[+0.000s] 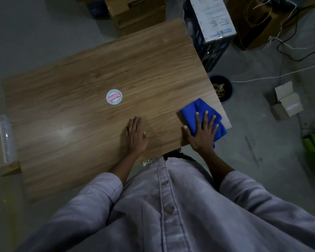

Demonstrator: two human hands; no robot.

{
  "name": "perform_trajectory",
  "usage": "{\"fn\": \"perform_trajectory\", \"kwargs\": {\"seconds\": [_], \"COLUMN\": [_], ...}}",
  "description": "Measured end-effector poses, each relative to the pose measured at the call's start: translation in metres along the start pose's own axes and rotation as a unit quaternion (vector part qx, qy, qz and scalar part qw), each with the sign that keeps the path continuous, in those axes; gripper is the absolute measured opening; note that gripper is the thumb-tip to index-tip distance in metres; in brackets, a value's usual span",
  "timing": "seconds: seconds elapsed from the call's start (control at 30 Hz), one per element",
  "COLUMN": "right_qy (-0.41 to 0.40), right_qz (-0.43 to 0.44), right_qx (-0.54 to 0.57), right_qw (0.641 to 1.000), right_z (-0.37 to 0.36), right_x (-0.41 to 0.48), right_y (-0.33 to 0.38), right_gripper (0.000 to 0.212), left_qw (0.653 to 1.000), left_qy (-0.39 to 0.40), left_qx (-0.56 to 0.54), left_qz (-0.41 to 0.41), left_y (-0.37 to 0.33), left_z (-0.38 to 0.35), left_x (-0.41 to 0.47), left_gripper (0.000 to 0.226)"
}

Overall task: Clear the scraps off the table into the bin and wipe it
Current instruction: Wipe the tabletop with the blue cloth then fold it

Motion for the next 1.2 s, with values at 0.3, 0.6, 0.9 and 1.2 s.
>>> {"fn": "perform_trajectory", "kwargs": {"seconds": [0.3,0.6,0.9,1.2], "right_qy": [0.088,0.062,0.058,0.082], "right_qz": [0.293,0.131,0.197,0.160], "right_qx": [-0.098,-0.001,-0.016,-0.021], "right_qw": [0.947,0.989,0.979,0.984], "right_z": [-0.065,0.022,-0.049,0.021], "right_x": [-0.048,0.036,0.014,0.085], "right_y": [0.121,0.015,0.155,0.073], "right_gripper": [0.068,0.064,0.072,0.075], "left_qw": [0.999,0.996,0.998,0.997], "left_qy": [-0.047,-0.064,-0.066,-0.071], "left_qx": [-0.027,-0.025,-0.007,-0.016], "left_qz": [0.003,-0.057,-0.003,0.001], "left_y": [0.018,0.023,0.017,0.014], "left_z": [-0.004,0.000,0.011,0.015], "left_x": [-0.021,-0.030,-0.007,0.009], "left_gripper": [0.058,0.051,0.054,0.063]}}
Point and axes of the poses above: each hand's wrist, its own x-axis towards the middle knuckle, its own z-axis out of the back of the hand, y = z × x, the point moved 5 cm from there along x, towards the middle knuckle, and after that the axes turned 7 degrees about y, right-handed, at the moved point
